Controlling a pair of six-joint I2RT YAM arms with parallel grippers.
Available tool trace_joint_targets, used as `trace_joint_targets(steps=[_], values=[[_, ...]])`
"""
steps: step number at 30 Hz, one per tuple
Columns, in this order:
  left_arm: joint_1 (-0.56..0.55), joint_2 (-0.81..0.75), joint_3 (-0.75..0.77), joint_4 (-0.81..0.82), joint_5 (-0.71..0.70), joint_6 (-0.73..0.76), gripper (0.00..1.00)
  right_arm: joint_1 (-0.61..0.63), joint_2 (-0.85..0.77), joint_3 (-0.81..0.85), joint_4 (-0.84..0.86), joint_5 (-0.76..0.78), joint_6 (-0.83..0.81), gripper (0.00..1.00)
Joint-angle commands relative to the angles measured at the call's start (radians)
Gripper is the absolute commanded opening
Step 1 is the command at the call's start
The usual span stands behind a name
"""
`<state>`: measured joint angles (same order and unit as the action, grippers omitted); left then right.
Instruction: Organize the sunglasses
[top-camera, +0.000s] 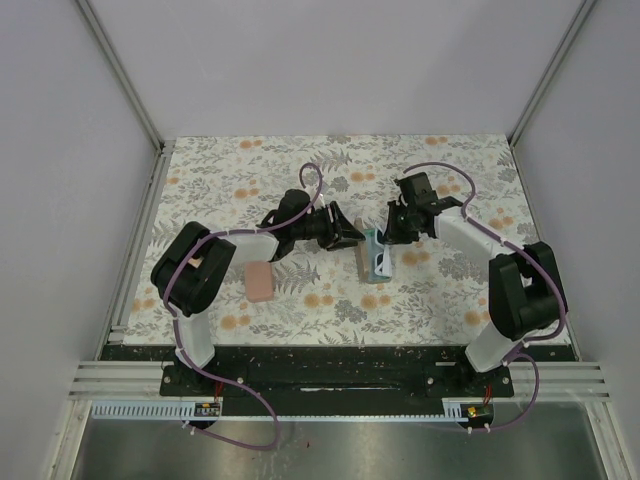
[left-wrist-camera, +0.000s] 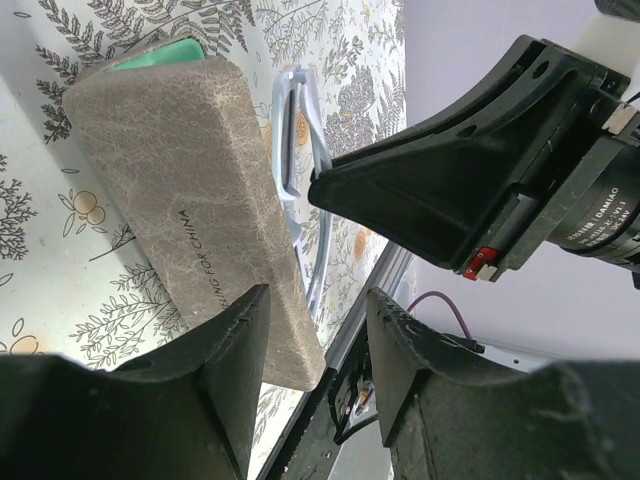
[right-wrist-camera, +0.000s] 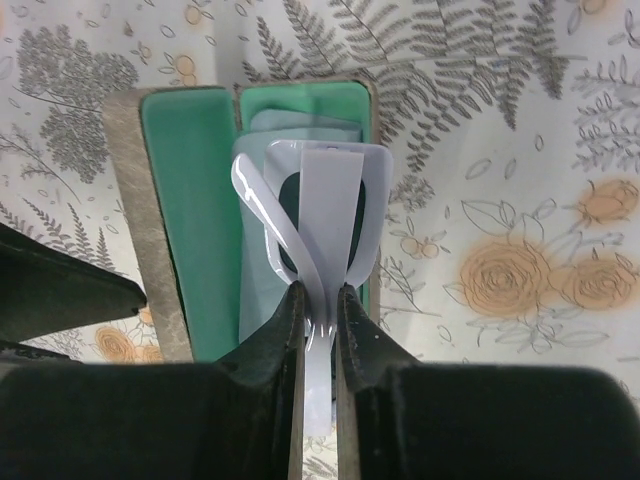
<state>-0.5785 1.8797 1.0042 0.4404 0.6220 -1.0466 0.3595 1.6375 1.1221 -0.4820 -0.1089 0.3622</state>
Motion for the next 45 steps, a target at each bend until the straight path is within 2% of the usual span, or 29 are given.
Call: trace_joint_targets(steps=[1,14,16,18,20,23,28,33,38,45], values=[[0.006,-0.01,0.042,0.021,0.008,0.007,0.47,0.001,0.028,0.007,0.1,-0.09,-0.032,0.09],[0.006,-0.007,0.045,0.02,0.004,0.005,0.46,0.052,0.11,0.019,0.112,-0.043,-0.063,0.11],[0.006,-0.007,0.045,0.02,0.005,0.005,0.45,0.064,0.114,0.027,0.096,-0.008,-0.072,0.15],[0.006,-0.007,0.047,0.015,0.005,0.007,0.45,0.07,0.116,0.038,0.08,0.018,-0.078,0.28],[0.006,-0.008,0.05,0.009,0.005,0.01,0.44,0.072,0.107,0.044,0.063,0.028,-0.081,0.37],[0.006,-0.01,0.05,0.009,0.002,0.011,0.42,0.072,0.082,0.045,0.06,0.012,-0.078,0.43],[0.006,-0.007,0.042,0.008,-0.002,0.011,0.4,0.072,0.036,0.059,0.046,-0.006,-0.052,0.47],[0.005,-0.013,0.034,0.004,-0.005,0.016,0.35,0.044,-0.042,0.036,0.046,-0.003,-0.016,0.4],[0.003,-0.013,0.04,-0.012,-0.013,0.026,0.33,0.001,-0.129,-0.062,0.103,0.046,0.043,0.33],[0.0,-0.024,0.04,-0.103,-0.073,0.059,0.33,-0.094,-0.105,-0.176,0.174,-0.034,0.106,0.19]])
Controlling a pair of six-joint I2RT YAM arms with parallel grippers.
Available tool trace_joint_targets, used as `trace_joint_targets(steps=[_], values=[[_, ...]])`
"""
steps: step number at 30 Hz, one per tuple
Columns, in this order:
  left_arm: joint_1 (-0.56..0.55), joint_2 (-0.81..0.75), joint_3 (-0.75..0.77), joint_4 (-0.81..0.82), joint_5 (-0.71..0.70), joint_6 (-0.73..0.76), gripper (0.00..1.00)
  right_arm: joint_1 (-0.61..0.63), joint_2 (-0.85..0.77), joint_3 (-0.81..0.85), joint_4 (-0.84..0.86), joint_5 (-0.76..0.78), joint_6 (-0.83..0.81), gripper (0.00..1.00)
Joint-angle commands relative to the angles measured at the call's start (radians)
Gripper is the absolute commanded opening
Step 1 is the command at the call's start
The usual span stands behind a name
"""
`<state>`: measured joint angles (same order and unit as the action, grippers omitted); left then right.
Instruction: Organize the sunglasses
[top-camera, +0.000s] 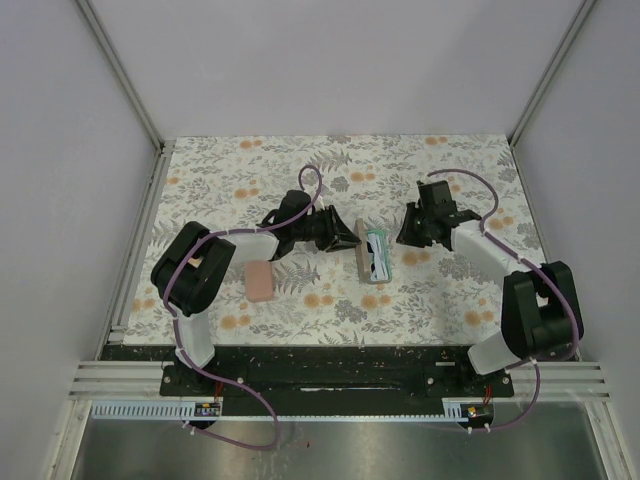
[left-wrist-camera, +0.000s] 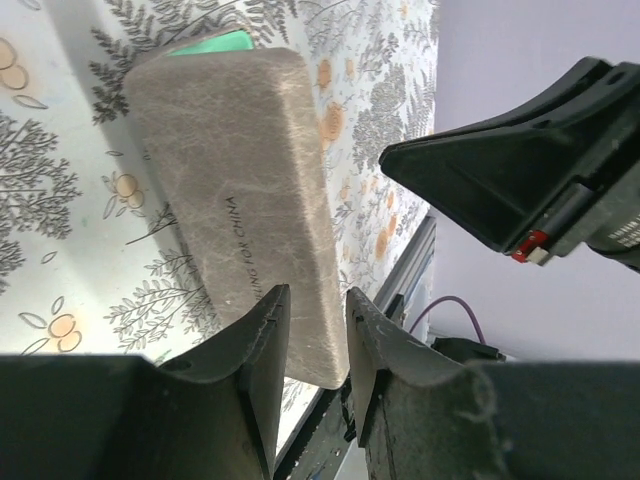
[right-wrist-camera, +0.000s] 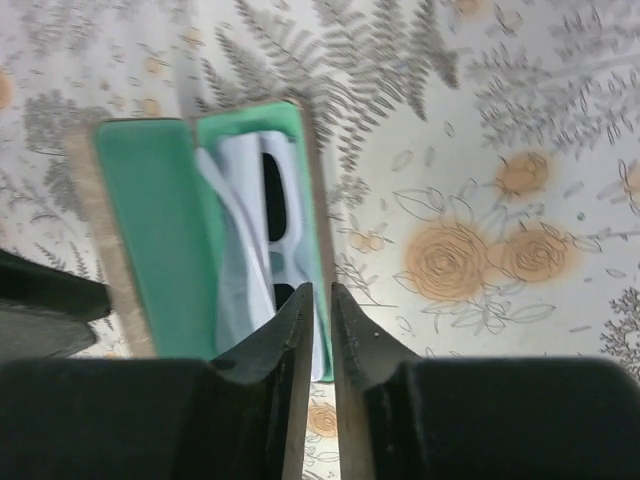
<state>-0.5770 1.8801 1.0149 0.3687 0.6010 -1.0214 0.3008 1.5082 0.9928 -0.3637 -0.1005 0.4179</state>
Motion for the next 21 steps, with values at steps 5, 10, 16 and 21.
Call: trace_joint_targets(steps=[5,10,16,21], values=[[-0.007,-0.019,0.042,-0.042,-0.07,0.029,0.32,-0.065,0.104,-0.074,0.098,-0.105,0.067,0.13],[-0.015,-0.004,0.079,-0.057,-0.072,0.03,0.32,-0.065,0.175,-0.075,0.121,-0.156,0.064,0.1],[-0.027,0.031,0.139,-0.096,-0.076,0.04,0.3,-0.065,0.222,-0.086,0.149,-0.217,0.055,0.08],[-0.037,0.065,0.168,-0.112,-0.086,0.043,0.26,-0.065,0.227,-0.097,0.163,-0.245,0.053,0.07]])
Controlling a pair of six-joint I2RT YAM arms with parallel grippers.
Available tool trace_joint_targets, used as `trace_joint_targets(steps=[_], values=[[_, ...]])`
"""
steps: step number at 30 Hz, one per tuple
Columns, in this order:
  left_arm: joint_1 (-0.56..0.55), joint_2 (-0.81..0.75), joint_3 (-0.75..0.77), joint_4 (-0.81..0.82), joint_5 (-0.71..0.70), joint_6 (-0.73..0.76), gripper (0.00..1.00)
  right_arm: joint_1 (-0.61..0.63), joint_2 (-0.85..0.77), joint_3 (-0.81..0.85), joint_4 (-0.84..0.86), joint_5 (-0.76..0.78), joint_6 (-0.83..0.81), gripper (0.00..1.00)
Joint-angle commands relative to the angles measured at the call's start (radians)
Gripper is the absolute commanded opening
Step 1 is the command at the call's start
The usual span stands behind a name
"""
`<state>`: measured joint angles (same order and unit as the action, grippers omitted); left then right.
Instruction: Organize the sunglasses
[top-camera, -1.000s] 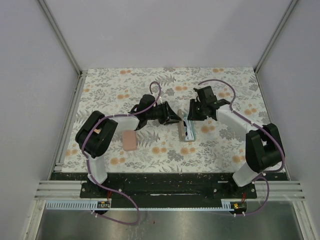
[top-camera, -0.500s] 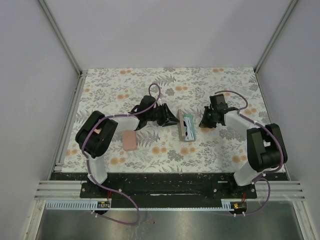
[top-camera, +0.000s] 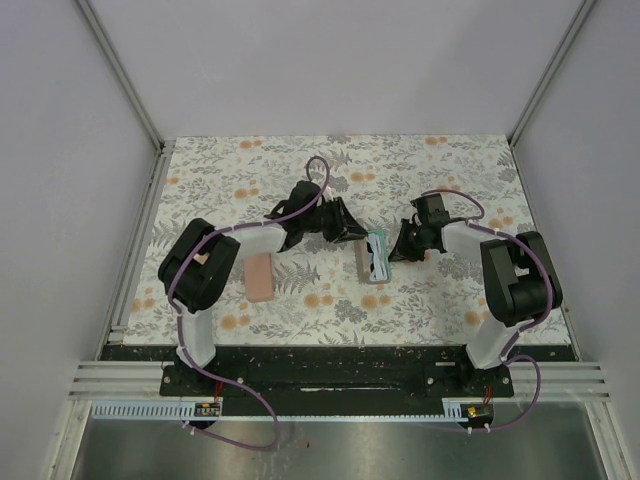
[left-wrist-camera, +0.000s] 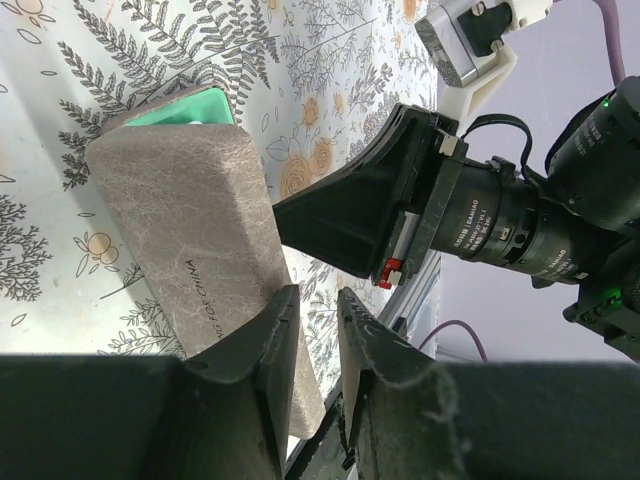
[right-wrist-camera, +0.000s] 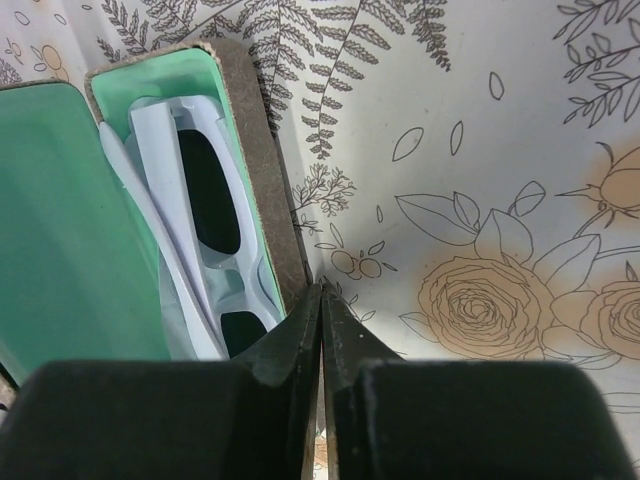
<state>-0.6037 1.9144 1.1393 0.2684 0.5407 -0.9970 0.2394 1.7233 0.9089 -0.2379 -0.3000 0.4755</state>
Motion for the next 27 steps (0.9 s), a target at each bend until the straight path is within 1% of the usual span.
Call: trace_joint_targets(steps=[1,7,11,14,22,27], values=[[-0.011,0.034,0.046,-0.015,-0.03,0.018,0.26,-0.003,0.012,-0.013,0.037,-0.047,-0.005,0.07],[-0.024,0.055,0.073,-0.061,-0.051,0.041,0.24,-0.003,0.019,-0.011,0.043,-0.062,-0.005,0.06],[-0.028,0.075,0.069,-0.052,-0.054,0.041,0.24,-0.003,0.021,-0.011,0.045,-0.065,-0.003,0.06],[-0.03,0.104,0.063,-0.003,-0.038,0.023,0.24,-0.002,0.022,-0.01,0.045,-0.067,-0.003,0.06],[-0.047,0.184,0.08,0.064,-0.025,-0.006,0.22,-0.003,0.024,-0.008,0.046,-0.08,0.0,0.06],[-0.057,0.238,0.07,0.179,0.001,-0.043,0.22,-0.003,0.024,-0.007,0.049,-0.088,0.005,0.06]])
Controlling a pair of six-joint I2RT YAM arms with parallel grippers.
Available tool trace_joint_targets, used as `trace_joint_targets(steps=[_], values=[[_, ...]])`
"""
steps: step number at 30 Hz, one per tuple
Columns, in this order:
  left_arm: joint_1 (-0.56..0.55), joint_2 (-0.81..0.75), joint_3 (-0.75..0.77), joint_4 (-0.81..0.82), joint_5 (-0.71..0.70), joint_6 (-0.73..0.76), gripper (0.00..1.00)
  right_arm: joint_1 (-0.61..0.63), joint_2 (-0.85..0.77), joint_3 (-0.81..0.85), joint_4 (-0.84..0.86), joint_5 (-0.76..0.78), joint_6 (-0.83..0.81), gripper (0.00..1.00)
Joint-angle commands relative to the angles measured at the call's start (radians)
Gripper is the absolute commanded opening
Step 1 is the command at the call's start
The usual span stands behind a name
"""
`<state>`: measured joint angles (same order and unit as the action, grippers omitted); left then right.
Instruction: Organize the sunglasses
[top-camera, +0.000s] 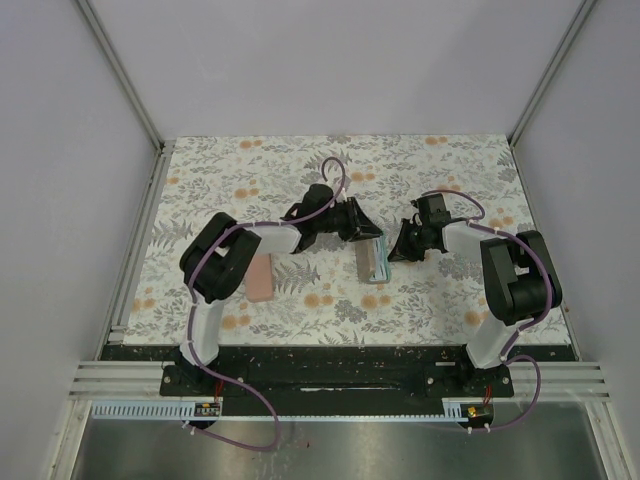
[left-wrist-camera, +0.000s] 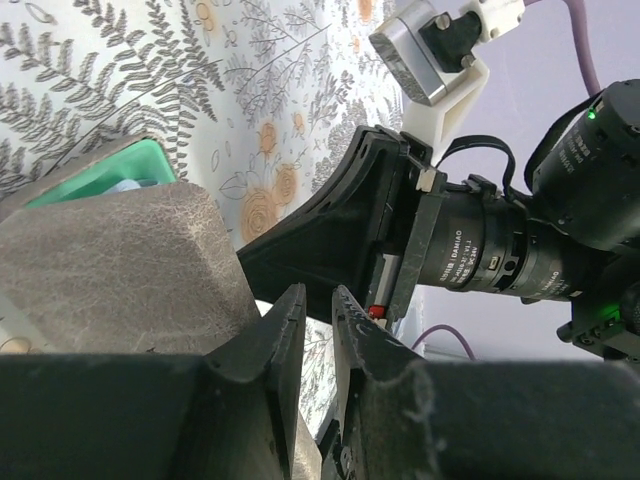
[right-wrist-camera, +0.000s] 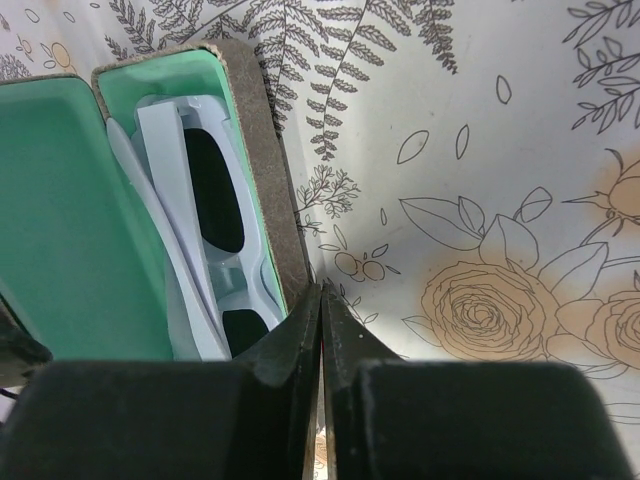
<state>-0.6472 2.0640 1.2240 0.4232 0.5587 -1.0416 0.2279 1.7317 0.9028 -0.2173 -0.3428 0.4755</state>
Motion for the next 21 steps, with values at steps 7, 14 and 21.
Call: trace_joint_targets(steps=[7,14,21], values=[[-0.025,0.169,0.0,0.173,0.009,-0.047,0.2,0.008,0.019,-0.005,0.036,-0.064,0.02,0.06],[-0.026,0.194,0.023,0.209,0.036,-0.057,0.2,0.008,0.0,-0.005,0.029,-0.045,0.028,0.05],[0.0,0.038,0.046,0.072,0.06,0.024,0.22,0.007,-0.053,-0.005,-0.007,-0.016,0.026,0.05]])
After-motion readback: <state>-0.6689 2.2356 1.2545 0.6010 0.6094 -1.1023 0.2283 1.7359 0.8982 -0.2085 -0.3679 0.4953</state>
